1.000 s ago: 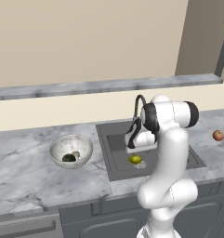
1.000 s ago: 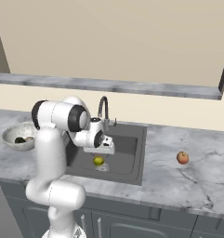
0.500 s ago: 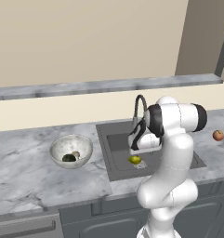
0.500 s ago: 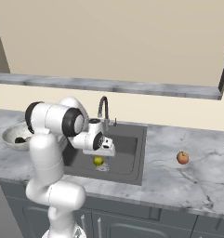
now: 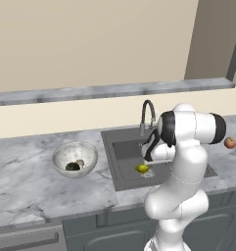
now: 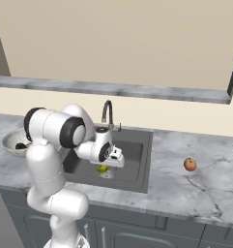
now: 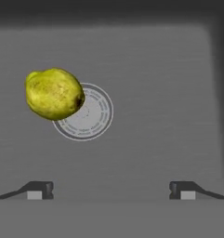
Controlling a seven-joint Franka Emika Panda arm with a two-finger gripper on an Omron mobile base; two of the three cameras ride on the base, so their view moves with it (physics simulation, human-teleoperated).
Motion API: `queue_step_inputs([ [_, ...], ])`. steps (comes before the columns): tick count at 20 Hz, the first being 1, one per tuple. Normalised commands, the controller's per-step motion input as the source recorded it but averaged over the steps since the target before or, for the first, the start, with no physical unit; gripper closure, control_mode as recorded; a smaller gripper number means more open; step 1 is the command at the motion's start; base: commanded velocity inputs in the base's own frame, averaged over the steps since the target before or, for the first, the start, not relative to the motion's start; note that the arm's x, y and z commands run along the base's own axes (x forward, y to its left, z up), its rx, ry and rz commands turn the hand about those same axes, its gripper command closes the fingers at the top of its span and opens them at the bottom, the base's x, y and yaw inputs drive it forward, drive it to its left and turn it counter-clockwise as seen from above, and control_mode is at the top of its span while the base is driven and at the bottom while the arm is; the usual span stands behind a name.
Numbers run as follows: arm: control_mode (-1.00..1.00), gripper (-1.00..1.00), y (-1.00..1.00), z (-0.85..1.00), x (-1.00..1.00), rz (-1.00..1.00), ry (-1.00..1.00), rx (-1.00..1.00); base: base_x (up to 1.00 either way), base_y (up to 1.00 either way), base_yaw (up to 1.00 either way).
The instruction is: There is a mixed pile of frozen fruits and vegetables on the counter. Locate all the frozen vegetables and place the items in a bowl on the counter. Take all the frozen fruits and defrost them in a running sink.
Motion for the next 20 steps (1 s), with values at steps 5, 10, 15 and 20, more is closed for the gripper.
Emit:
queue_step_inputs([
  [5, -1.00, -1.00, -0.50, 0.60, 0.00, -0.02, 0.01, 0.04, 0.00, 0.00, 0.00],
  [10, -1.00, -1.00, -0.29, 0.80, -0.04, 0.00, 0.00, 0.04, 0.00, 0.00, 0.00],
  [15, -1.00, -1.00, -0.20, 0.81, -0.18, 0.00, 0.00, 0.00, 0.00, 0.00, 0.00],
  [20, -1.00, -1.00, -0.28, 0.78, -0.30, 0.00, 0.00, 0.00, 0.00, 0.00, 0.00],
])
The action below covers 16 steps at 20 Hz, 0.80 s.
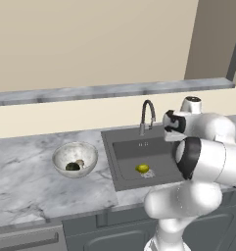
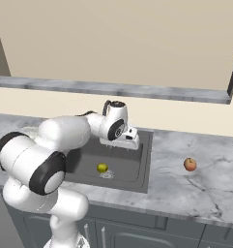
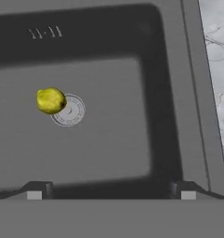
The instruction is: There is a mixed pile of frozen fruits and vegetables on the counter. Locate all the frozen vegetables and place the items in a bowl on the counter. Take all the frozen fruits and defrost them in a running sink.
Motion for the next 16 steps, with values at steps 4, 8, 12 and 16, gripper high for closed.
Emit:
queue_step_inputs([
  [4, -1.00, -1.00, -0.40, 0.82, -0.27, 0.00, 0.00, 0.02, 0.00, 0.00, 0.00],
  [8, -1.00, -1.00, -0.41, 0.81, -0.20, 0.00, 0.00, 0.00, 0.00, 0.00, 0.00],
  [12, -1.00, -1.00, -0.54, 0.41, -0.09, -0.05, 0.05, -0.04, 0.00, 0.00, 0.00],
  [16, -1.00, -1.00, -0.64, 0.01, 0.03, -0.24, 0.17, -0.07, 0.00, 0.00, 0.00],
])
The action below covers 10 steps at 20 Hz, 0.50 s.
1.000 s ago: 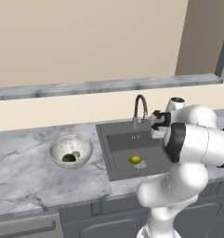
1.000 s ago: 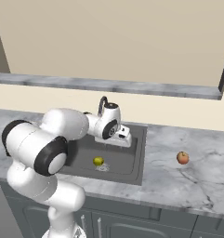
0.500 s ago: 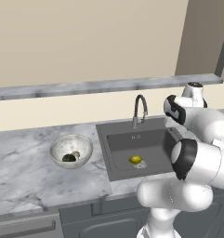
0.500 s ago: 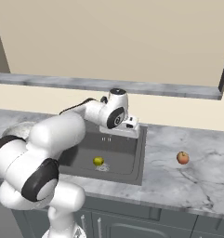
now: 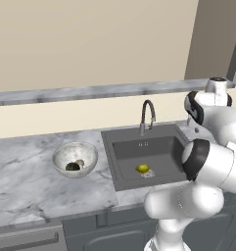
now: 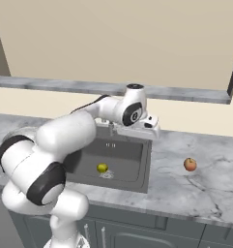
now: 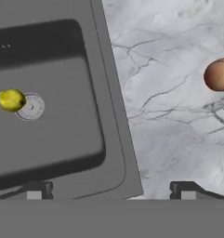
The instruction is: There is a mixed pile of frozen fruits and vegetables on the counter. Locate all the frozen vegetables and place the items in a bowl on the counter. Take all the frozen fruits and defrost them in a running sink.
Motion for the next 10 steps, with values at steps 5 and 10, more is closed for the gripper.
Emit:
queue_step_inputs([
  [5, -1.00, -1.00, -0.76, -0.23, 0.15, -0.24, 0.13, -0.04, 0.00, 0.00, 0.00],
  [10, -1.00, -1.00, -0.82, -0.16, 0.19, -0.05, 0.03, -0.04, 0.00, 0.00, 0.00],
])
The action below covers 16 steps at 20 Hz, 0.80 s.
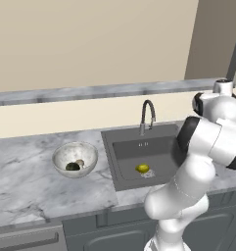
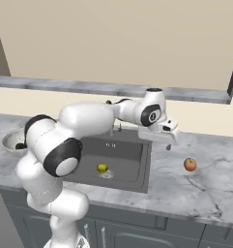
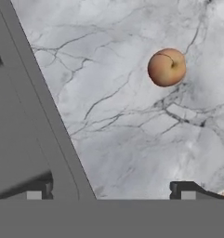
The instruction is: There is a mixed pile of frozen fruits and vegetables on the counter. Locate all the frozen vegetables and place the items in a bowl on the counter. Take all the frozen fruits and defrost them in a running sink.
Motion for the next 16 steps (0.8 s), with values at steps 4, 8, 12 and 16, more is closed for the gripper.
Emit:
queue_step_inputs([
  [4, -1.00, -1.00, -0.85, -0.03, 0.12, 0.00, 0.04, 0.00, 0.00, 0.00, 0.00],
  [8, -1.00, -1.00, -0.71, -0.18, 0.14, 0.00, 0.04, 0.01, 0.00, 0.00, 0.00],
  [12, -1.00, -1.00, -0.36, -0.21, 0.09, 0.01, 0.00, 0.05, 0.00, 0.00, 0.00],
  [16, -1.00, -1.00, -0.48, -0.23, 0.47, 0.07, 0.00, 0.16, 0.00, 0.00, 0.00],
])
